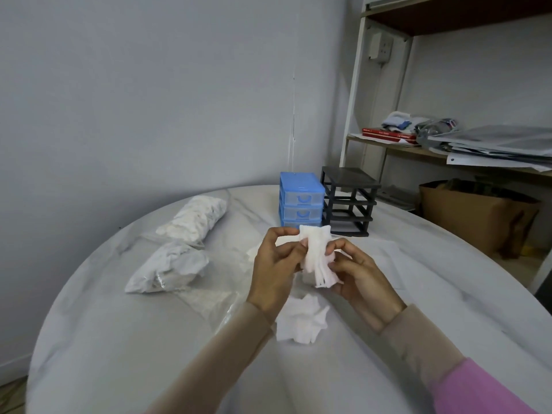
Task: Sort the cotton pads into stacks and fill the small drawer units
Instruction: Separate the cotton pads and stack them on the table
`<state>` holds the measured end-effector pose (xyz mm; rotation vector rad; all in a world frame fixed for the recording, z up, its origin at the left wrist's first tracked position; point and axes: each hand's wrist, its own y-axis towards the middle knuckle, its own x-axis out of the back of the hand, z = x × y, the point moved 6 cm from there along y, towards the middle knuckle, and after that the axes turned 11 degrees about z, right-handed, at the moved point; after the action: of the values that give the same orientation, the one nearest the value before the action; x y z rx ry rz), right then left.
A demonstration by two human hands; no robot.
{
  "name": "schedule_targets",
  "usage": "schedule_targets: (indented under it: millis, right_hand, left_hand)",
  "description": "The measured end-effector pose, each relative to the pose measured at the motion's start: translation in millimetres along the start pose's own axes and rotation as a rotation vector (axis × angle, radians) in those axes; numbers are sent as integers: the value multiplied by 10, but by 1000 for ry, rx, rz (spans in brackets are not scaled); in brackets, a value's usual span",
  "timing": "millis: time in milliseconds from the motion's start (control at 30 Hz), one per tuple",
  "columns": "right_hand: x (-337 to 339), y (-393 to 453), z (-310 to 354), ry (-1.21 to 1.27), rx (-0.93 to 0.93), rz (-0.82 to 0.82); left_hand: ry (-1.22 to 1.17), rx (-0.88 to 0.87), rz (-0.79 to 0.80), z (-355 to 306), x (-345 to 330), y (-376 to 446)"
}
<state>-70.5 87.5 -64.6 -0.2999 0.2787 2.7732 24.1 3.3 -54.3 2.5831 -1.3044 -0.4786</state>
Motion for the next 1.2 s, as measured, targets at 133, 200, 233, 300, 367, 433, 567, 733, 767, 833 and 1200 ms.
schedule_targets:
  millis: [133, 200, 233, 300, 367, 433, 567, 733, 767, 833, 1200]
  right_hand:
    - [-28, -7, -10, 147, -52, 7]
    - [-23, -17, -22, 81, -65, -17]
    - [-27, -29, -22, 27, -70, -47]
    - [-4, -36, -44, -54, -84, -86]
    - [2, -43, -32, -51, -75, -96]
    - [5, -56, -12, -9, -59, -84]
    - [4, -95, 50, -9, -21, -69]
    - [53, -126, 63, 29, -27, -153]
    - [61, -130, 71, 39, -26, -164]
    - [77, -136, 83, 37, -25, -169]
    - [92, -155, 90, -26, -24, -188]
  left_hand:
    - [-14, 7, 10, -15, 6, -3]
    - [-13, -2, 15, -17, 7, -7]
    - [7, -9, 22, -22, 3, -10]
    - [58, -19, 39, -23, -21, -21]
    - [95, -50, 25, -30, -33, -37]
    - [159, -87, -13, -46, -19, -54]
    - [175, -95, -29, -40, -1, -58]
    - [154, -73, -40, -3, 25, -52]
    - [148, -66, -50, 2, 39, -50]
    - [133, -55, -54, 2, 50, -46]
    - [100, -82, -46, -51, 51, -51]
